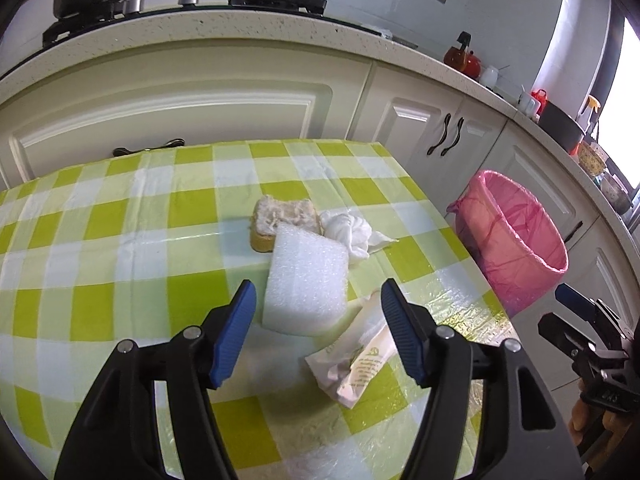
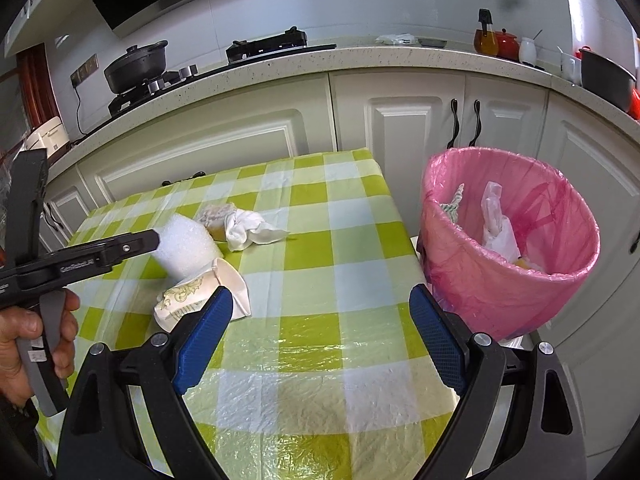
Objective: Collect trash
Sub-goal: 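Move both tools back over the remaining trash on the table, then grasp the white foam block with the left tool while the right tool grasps the paper cups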
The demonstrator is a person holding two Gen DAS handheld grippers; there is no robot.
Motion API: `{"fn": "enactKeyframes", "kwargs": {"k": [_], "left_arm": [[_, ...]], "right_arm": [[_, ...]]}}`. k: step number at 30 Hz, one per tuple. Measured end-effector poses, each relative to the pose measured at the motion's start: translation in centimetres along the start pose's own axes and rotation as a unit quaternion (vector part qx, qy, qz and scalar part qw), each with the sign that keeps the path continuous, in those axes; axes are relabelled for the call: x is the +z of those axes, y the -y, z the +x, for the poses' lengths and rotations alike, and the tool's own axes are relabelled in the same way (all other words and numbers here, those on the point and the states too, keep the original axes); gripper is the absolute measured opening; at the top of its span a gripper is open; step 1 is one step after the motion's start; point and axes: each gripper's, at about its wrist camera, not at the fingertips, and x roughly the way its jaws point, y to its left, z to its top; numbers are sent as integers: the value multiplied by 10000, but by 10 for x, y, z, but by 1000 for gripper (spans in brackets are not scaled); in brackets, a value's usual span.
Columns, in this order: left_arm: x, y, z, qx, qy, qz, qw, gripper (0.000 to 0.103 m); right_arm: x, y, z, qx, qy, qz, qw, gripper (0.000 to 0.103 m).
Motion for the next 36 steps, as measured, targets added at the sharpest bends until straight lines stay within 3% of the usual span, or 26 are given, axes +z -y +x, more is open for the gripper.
{"fn": "enactKeyframes", "kwargs": {"k": [6, 19, 28, 36], "left_arm": [[3, 1, 21, 110, -147, 84, 9998, 67], [6, -16, 27, 276, -277, 110, 9992, 68], [9, -23, 26, 413, -220, -4, 9989, 81], [9, -27, 27, 409, -234, -59, 9989, 83]], "right_arm": [[-2, -8, 10, 52, -104, -86, 9999, 85], [-10, -42, 30, 357, -348, -395, 9980, 85], [-17, -60, 39, 562, -454, -673, 9951, 85], [-19, -66, 46, 660, -531, -700, 9939, 85]]}}
